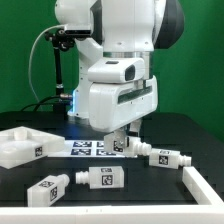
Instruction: Assemble one leg
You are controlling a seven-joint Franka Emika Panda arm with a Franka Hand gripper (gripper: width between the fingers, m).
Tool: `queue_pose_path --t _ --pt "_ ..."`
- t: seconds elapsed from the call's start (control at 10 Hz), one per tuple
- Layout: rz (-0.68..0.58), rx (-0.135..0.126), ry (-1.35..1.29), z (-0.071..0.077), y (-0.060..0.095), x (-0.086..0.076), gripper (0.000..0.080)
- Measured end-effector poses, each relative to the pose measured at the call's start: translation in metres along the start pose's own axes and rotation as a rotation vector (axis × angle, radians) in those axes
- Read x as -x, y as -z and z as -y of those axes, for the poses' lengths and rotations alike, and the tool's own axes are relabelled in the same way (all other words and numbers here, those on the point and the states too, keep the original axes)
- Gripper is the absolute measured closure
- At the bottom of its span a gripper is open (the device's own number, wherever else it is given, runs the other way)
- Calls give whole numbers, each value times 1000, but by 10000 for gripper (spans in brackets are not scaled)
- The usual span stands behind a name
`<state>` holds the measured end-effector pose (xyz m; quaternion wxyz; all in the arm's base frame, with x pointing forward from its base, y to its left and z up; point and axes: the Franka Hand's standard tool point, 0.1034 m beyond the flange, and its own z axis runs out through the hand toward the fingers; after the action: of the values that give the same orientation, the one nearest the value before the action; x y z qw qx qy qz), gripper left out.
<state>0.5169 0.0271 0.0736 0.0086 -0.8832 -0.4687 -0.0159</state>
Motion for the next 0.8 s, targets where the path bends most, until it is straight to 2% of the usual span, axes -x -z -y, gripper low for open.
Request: queue_pose_path --t 0.1,0.2,0.3,0.4,0.5,0.7,0.8 --pt "9 -18 10 4 -5 20 515" --pt "22 -34 9 16 -9 41 515" --pt "29 -41 -7 33 -16 64 515" --pt "44 -64 -30 50 -27 84 515" --pt "57 -85 -42 57 -36 91 515" --pt "68 -115 -42 61 -52 105 515" --pt "58 -109 -45 57 -54 109 515"
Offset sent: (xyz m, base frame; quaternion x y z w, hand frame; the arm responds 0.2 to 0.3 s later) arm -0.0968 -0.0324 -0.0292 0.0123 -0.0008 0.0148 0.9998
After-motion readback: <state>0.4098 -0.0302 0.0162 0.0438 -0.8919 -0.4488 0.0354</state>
